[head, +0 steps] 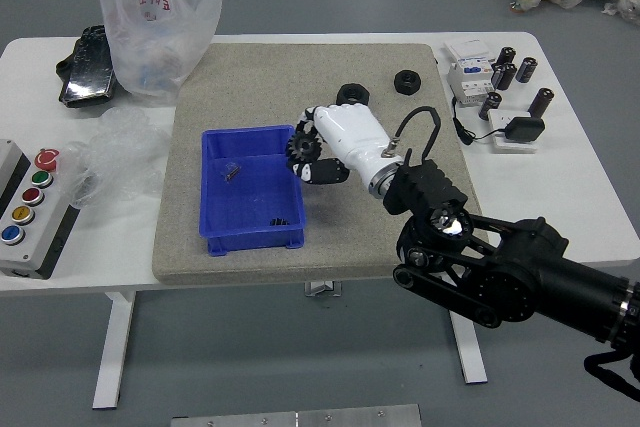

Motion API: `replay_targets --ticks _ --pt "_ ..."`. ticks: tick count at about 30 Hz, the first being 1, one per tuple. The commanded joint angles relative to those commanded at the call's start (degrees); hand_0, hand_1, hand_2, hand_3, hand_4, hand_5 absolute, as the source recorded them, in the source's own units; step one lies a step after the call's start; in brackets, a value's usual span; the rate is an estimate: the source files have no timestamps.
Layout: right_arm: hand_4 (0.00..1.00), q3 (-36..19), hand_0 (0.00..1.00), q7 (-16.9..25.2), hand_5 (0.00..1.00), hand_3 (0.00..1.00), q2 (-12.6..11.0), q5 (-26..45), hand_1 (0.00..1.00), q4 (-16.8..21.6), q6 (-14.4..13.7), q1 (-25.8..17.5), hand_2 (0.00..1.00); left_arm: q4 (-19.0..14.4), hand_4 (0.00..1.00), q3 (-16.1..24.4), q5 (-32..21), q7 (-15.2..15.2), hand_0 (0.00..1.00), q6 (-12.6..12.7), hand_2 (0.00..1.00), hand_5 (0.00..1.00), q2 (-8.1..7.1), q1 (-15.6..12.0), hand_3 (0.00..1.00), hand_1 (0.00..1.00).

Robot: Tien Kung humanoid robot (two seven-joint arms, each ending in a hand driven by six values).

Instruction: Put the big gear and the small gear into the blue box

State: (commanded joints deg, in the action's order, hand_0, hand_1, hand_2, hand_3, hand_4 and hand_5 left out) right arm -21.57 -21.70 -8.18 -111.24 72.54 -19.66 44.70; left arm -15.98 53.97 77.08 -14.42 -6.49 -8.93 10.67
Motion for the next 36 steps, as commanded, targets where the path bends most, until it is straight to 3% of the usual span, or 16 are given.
replay_targets --ticks 3,4,9,10,15,16,21,22,27,29,36 --pt "0.163 2.13 0.5 0.12 0.002 0.391 1.76 -0.58 0.501 2.03 -0.23 0.34 0.329 -0.03 0.714 0.14 0.15 -0.1 0.708 -0.05 0.533 0.563 0.0 -0.02 0.697 0.527" --pt "0.226 2.8 0.553 0.14 0.002 0.453 2.22 -0.6 0.611 2.01 -0.2 0.44 0.584 -0.04 0.713 0.19 0.19 -0.13 0.709 -0.06 0.534 0.565 -0.01 -0.03 0.697 0.527" --pt "0.226 4.73 0.553 -0.01 0.002 0.453 3.41 -0.28 0.611 0.79 0.53 0.46 0.584 -0.07 0.713 0.42 0.43 -0.25 0.709 -0.1 0.534 0.565 -0.07 -0.11 0.697 0.527" --pt "0.473 4.9 0.513 -0.1 0.046 0.563 3.57 -0.2 0.714 0.46 0.76 0.42 0.704 -0.07 0.714 0.48 0.49 -0.28 0.709 -0.1 0.534 0.567 -0.07 -0.13 0.697 0.527" --pt "0.473 5.07 0.513 -0.36 0.046 0.563 4.05 0.25 0.714 -1.12 2.49 0.33 0.704 -0.09 0.714 0.48 0.53 -0.32 0.709 -0.16 0.534 0.567 0.06 -0.1 0.697 0.527" --pt "0.605 5.05 0.558 -0.46 0.315 0.764 4.08 0.25 0.829 -1.3 2.8 0.32 0.869 -0.09 0.714 0.45 0.5 -0.31 0.709 -0.17 0.533 0.567 0.07 -0.07 0.697 0.525" --pt "0.605 4.47 0.558 -1.28 0.315 0.764 4.03 -0.01 0.829 -1.96 4.31 0.05 0.869 -0.06 0.714 0.34 0.42 -0.15 0.709 -0.13 0.533 0.567 0.07 0.01 0.697 0.525" --pt "0.829 4.31 0.595 -1.36 0.392 0.984 3.98 -0.05 0.912 -2.0 4.44 0.0 0.964 -0.05 0.714 0.38 0.46 -0.15 0.709 -0.13 0.534 0.568 0.06 -0.01 0.697 0.527" --pt "0.829 3.18 0.595 -1.4 0.392 0.984 3.61 0.55 0.912 -2.0 4.69 -0.44 0.964 -0.03 0.714 0.52 0.6 -0.16 0.709 -0.1 0.534 0.568 -0.01 -0.11 0.697 0.527" --pt "0.883 2.48 0.597 -0.97 0.42 0.998 3.35 1.72 0.923 -1.83 4.25 -0.8 0.972 -0.04 0.714 0.45 0.49 -0.14 0.709 -0.09 0.533 0.567 -0.01 -0.07 0.696 0.525" --pt "0.877 -4.42 0.546 2.91 0.434 0.964 0.41 6.26 0.895 2.84 0.35 -2.38 0.934 -0.02 0.713 0.2 0.14 -0.07 0.709 -0.02 0.534 0.565 0.07 0.06 0.695 0.529"
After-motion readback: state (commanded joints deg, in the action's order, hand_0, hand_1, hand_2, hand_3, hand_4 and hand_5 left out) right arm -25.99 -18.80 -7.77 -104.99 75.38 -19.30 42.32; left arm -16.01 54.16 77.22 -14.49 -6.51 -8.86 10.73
